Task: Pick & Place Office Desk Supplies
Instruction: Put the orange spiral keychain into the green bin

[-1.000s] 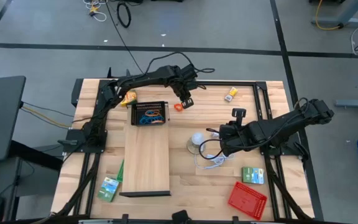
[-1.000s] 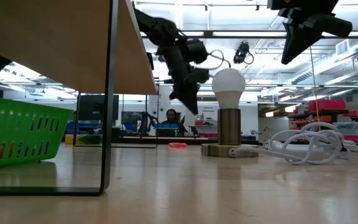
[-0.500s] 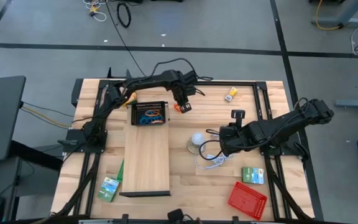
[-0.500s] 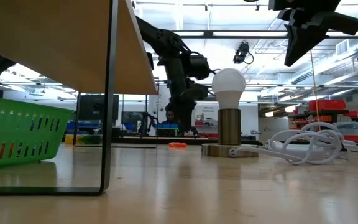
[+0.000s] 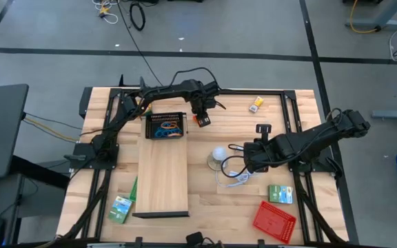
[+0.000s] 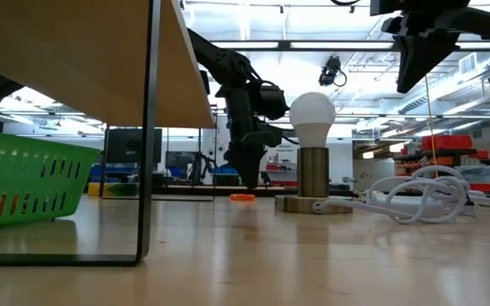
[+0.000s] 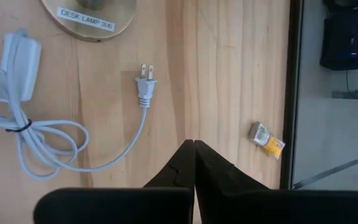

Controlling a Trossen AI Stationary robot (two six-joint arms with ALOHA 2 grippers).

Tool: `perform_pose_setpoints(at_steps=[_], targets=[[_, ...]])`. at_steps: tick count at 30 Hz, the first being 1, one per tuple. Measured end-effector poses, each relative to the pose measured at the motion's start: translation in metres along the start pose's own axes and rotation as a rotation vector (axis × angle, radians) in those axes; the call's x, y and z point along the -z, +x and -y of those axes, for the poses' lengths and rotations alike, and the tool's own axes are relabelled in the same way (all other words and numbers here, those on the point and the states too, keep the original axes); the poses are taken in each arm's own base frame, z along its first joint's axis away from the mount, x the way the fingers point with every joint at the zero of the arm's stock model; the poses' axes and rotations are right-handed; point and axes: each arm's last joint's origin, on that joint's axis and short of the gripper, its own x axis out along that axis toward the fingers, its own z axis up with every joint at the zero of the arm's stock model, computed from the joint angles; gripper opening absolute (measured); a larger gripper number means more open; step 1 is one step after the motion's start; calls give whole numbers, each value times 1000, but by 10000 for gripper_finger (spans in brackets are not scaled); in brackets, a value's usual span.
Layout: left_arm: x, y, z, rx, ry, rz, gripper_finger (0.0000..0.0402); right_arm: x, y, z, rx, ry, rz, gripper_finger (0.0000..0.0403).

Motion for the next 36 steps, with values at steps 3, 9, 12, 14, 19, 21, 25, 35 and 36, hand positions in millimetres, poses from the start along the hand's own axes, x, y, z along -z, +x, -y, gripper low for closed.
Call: perform_pose_setpoints(at_steps=[3,9,12,14,19,21,25,35,36], targets=[[0,0,0,0,0,-1,150,0,0,0,-5,0,-2,6],[7,0,-5,-71,1,-71,193,0,0,0,-6,-1,-3,7],[8,-1,-13,-61,-17,-70,200,0,0,0,-6,-13,-2,4],[8,-1,-18,-43,-29,-62,200,0,0,0,-7,-19,0,3],[8,-1,-21,-29,-28,-52,200,0,0,0,-7,-24,1,6],[8,-1,-21,-27,-25,-51,200,0,0,0,-7,-24,1,6],[7,-1,-21,-28,-26,-41,199,0,0,0,-7,-24,1,6],[8,20,-29,-10,-31,-71,197,0,0,-1,-26,-30,-4,6],[8,20,-29,-10,-27,-72,193,0,0,-1,-27,-32,-4,6]])
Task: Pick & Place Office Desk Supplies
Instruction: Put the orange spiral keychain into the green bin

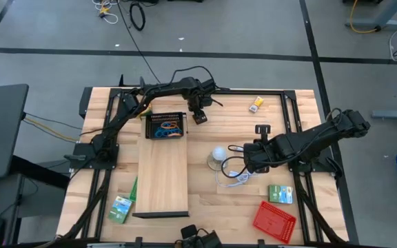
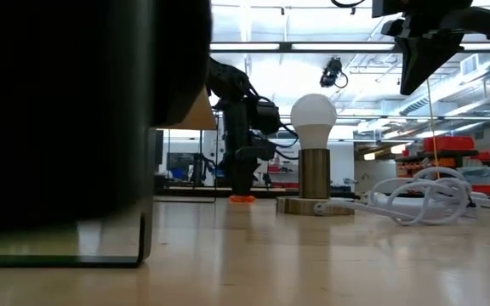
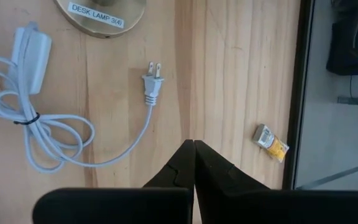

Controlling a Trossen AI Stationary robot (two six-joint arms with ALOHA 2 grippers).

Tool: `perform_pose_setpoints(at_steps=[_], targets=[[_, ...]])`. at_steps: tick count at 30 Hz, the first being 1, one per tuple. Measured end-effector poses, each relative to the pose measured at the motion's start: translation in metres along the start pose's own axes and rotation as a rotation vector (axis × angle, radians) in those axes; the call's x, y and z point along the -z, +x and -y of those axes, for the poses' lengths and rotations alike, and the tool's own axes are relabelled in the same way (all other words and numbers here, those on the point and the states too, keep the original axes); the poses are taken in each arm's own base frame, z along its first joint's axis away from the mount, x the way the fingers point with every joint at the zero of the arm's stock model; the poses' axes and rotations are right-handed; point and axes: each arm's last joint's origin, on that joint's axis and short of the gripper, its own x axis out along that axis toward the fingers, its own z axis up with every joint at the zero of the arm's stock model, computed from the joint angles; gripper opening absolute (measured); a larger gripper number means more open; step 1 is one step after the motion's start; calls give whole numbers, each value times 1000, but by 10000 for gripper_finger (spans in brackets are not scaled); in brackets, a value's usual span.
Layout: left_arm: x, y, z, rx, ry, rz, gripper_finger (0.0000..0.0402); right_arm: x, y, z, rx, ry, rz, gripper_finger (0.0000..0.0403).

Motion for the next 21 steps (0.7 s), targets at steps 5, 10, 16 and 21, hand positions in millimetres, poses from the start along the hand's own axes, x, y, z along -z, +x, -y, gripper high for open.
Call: perform_pose_setpoints(at_steps=[5,10,16,21], targets=[[0,2,-2,-37,-1,-6,134,0,0,0,-1,-14,1,6],[0,2,3,-115,48,-24,86,0,0,0,-2,-14,3,7],[1,2,5,-140,39,-41,79,-1,0,0,-3,-6,9,7],[2,1,9,-187,46,-64,73,-2,0,0,-5,-2,16,7]])
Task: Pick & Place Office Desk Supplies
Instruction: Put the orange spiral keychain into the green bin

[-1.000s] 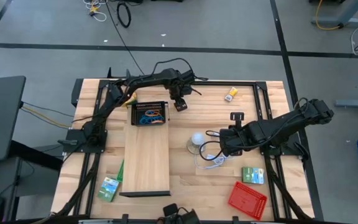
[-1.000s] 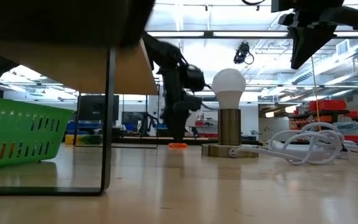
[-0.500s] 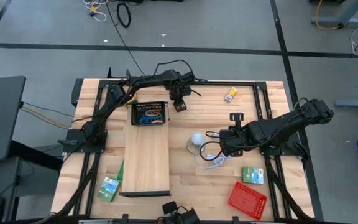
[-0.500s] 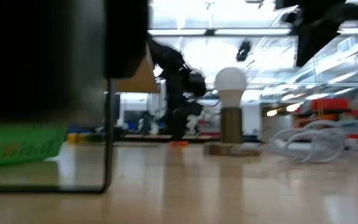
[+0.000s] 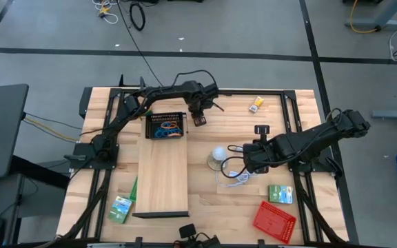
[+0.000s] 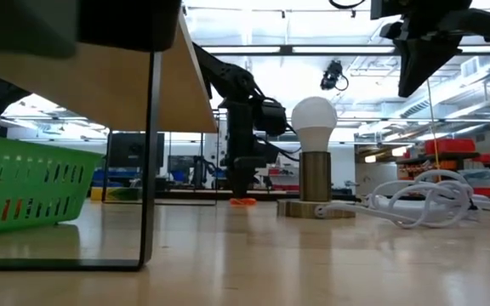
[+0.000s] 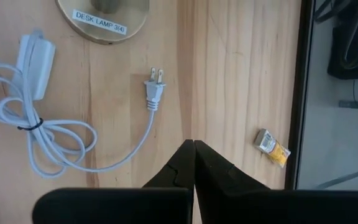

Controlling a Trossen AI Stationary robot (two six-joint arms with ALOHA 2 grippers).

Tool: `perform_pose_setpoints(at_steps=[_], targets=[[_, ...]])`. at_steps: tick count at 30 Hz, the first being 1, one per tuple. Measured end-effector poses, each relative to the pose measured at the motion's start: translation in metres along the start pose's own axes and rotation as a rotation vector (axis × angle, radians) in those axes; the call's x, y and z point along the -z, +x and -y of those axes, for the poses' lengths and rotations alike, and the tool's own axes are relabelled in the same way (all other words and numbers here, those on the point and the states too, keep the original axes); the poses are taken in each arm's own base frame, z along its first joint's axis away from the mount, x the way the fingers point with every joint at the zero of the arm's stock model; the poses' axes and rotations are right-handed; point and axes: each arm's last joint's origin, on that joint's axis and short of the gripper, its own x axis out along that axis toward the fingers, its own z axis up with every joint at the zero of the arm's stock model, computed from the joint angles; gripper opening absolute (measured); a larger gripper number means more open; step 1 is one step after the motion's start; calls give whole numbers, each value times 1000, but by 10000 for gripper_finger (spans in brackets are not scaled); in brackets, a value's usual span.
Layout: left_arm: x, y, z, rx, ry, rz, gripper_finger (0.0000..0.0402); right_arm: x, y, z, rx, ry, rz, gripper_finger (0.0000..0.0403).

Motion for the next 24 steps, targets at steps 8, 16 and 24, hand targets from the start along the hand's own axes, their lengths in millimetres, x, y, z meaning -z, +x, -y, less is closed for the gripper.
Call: perform_pose_setpoints(at_steps=[8,16,24], targets=[[3,-1,-2,5,19,-24,66,-2,0,0,-4,1,15,7],[7,-21,5,7,44,-25,7,-1,0,-1,-11,1,12,7],[1,-66,34,10,107,121,5,-1,0,-1,-17,1,11,7]])
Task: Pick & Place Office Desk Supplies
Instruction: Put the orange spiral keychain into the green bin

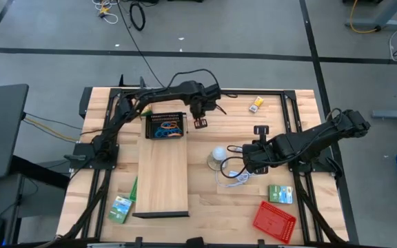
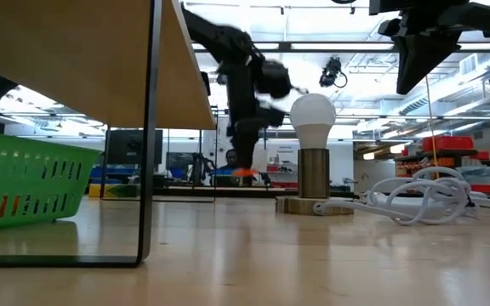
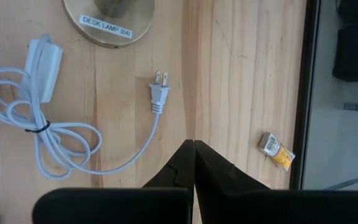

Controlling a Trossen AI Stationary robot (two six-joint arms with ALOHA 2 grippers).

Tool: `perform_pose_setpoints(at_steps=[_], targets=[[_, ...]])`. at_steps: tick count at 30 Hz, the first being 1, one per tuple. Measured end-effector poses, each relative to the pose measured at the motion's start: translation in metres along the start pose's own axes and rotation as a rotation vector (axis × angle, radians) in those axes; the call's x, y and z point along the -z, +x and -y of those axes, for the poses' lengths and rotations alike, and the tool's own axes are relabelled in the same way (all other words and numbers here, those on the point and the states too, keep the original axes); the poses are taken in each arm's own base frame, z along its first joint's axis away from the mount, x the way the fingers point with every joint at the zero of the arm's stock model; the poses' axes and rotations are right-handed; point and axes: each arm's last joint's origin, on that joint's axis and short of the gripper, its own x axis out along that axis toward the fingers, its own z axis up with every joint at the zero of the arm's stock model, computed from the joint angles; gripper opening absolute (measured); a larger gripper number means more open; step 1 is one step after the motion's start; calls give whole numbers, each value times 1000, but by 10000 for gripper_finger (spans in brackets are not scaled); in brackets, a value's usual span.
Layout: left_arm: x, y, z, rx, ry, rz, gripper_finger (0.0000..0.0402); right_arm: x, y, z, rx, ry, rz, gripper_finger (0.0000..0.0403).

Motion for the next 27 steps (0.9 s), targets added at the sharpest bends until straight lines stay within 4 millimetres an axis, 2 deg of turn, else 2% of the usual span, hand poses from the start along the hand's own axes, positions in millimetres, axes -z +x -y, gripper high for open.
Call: perform_pose_setpoints(at_steps=[8,15,19,22,27], targets=[[-4,-62,10,-35,6,195,5,0,0,0,1,7,2,7],[7,-134,9,34,30,419,5,-3,0,-1,-4,23,29,7],[18,-179,15,103,90,585,5,-6,0,-1,-10,31,54,7],[30,-205,21,139,140,672,5,-9,0,-2,-23,43,81,7],[61,-249,27,229,198,848,5,-16,-1,-4,-60,26,145,7]])
